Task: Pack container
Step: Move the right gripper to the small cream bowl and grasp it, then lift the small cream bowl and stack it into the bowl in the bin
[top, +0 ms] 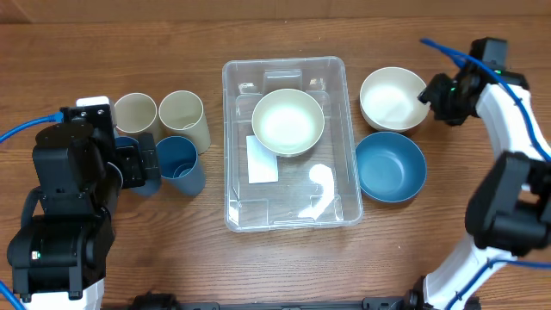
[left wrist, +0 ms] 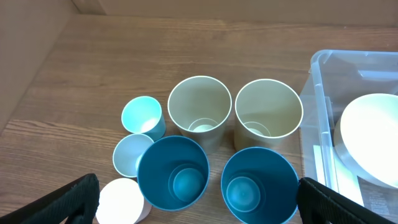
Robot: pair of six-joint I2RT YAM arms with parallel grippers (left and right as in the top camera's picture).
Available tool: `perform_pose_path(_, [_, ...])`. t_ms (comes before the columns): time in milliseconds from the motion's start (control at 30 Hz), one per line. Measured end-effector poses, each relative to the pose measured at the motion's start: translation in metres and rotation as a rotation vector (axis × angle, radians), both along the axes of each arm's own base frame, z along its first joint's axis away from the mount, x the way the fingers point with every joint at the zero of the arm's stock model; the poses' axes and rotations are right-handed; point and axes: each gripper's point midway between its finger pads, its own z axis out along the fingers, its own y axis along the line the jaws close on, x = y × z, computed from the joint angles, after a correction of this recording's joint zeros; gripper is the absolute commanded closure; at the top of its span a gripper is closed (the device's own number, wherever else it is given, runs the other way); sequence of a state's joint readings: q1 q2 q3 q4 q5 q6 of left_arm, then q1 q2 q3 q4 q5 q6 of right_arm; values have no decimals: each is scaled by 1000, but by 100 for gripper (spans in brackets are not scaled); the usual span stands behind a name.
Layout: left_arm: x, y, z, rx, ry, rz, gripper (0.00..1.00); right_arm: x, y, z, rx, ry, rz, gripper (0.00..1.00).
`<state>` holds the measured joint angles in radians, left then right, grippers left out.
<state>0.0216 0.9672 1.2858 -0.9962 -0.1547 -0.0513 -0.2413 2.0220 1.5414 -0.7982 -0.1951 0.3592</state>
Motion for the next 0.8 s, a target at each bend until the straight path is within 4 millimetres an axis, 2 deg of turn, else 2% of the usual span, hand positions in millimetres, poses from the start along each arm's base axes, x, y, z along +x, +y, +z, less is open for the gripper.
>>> perform_pose_path(133, [0, 0, 0, 0, 0, 0, 0, -3, 4, -39, 44, 74, -25, 71])
perform_pose_path(200, [0, 0, 0, 0, 0, 0, 0, -4, 4, -49, 51, 86, -33, 76])
perform_pose_path(300, [0, 0, 0, 0, 0, 0, 0, 2, 3, -47, 48, 61, -41, 96])
perform_pose_path(400, [0, 0, 0, 0, 0, 0, 0, -1, 1, -45, 46, 83, -52, 96])
perform_pose_path(467, [0, 0, 0, 0, -1, 0, 0, -1, -1, -36, 46, 93, -55, 96])
perform_pose_path(567, [0, 0, 0, 0, 0, 0, 0, 10, -9, -8, 39, 72, -65, 96])
perform_pose_path(700, [0, 0, 0, 0, 0, 0, 0, 16, -11, 41, 37, 30, -65, 96])
perform_pose_path(733, [0, 0, 0, 0, 0, 0, 0, 15, -3, 75, 39, -1, -48, 96])
perform_pose_path(800, [0, 0, 0, 0, 0, 0, 0, 16, 11, 115, 32, -73, -10, 96])
